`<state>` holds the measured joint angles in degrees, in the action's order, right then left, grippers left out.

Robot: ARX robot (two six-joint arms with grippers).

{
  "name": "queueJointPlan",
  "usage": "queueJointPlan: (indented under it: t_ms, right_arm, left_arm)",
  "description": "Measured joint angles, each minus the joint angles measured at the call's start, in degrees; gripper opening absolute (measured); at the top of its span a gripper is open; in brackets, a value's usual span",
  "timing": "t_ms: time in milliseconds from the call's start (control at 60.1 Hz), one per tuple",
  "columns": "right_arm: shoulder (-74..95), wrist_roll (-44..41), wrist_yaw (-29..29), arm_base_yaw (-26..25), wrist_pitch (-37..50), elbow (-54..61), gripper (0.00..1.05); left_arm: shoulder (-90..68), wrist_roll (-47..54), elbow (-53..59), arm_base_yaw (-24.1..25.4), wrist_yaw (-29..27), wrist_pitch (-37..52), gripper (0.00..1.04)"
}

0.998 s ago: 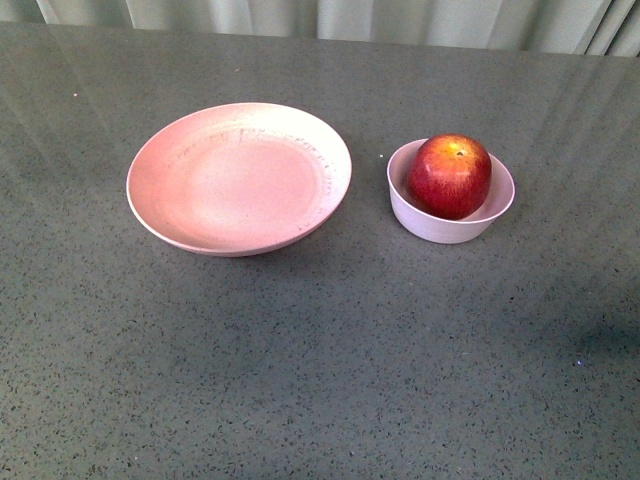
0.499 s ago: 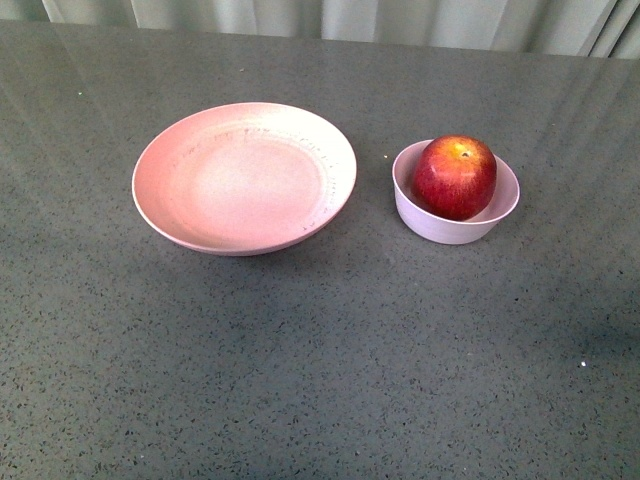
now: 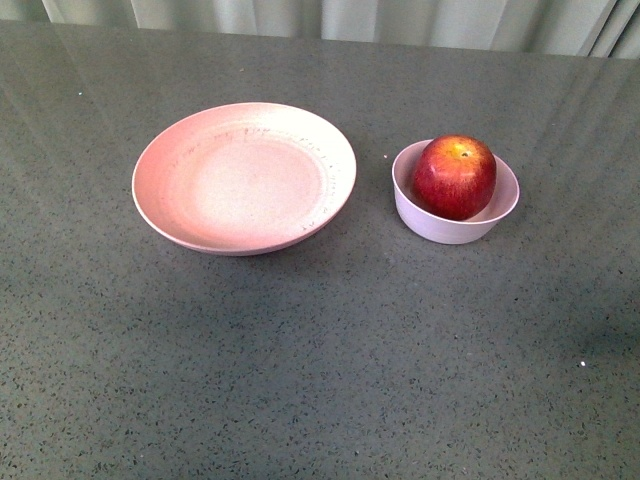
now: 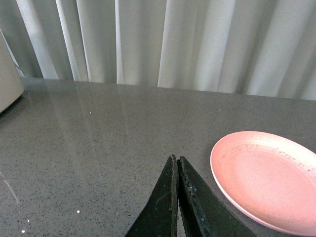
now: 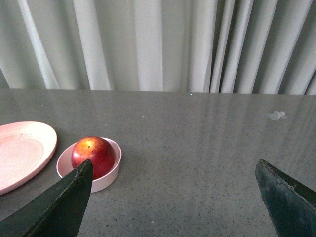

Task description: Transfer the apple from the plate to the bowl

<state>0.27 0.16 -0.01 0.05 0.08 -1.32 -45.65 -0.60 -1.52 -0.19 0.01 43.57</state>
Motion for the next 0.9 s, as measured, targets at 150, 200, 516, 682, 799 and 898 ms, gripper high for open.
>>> queueJointPlan:
  t_ms: [150, 200, 516, 682, 799, 898]
  right_arm:
    - [0.00, 0.00, 0.00, -0.02, 0.00, 0.00, 0.96]
    - [0.00, 0.00, 0.00, -0.02, 0.00, 0.00, 0.96]
    - [0.00, 0.00, 0.00, 0.00, 0.00, 0.00, 0.96]
    - [0.00, 0.00, 0.00, -0.02, 0.00, 0.00, 0.96]
    - [0.00, 0.00, 0.00, 0.00, 0.00, 0.00, 0.96]
    - [0.00, 0.00, 0.00, -0.02, 0.00, 0.00, 0.96]
  left_arm:
    - [7.61, 0.00, 0.63, 0.00, 0.00, -6.78, 0.02]
    - [9.29, 0.00, 0.63, 0.00, 0.00, -8.24, 0.02]
    - [19.89, 0.00, 0.66, 0.00, 0.00, -18.03, 0.02]
    - [24.33, 0.00, 0.66, 0.00, 0.00, -22.25, 0.02]
    - [27.08, 0.00, 0.66, 0.00, 0.00, -24.90, 0.02]
    - [28.94, 0.00, 0.66, 0.00, 0.00, -26.82, 0.02]
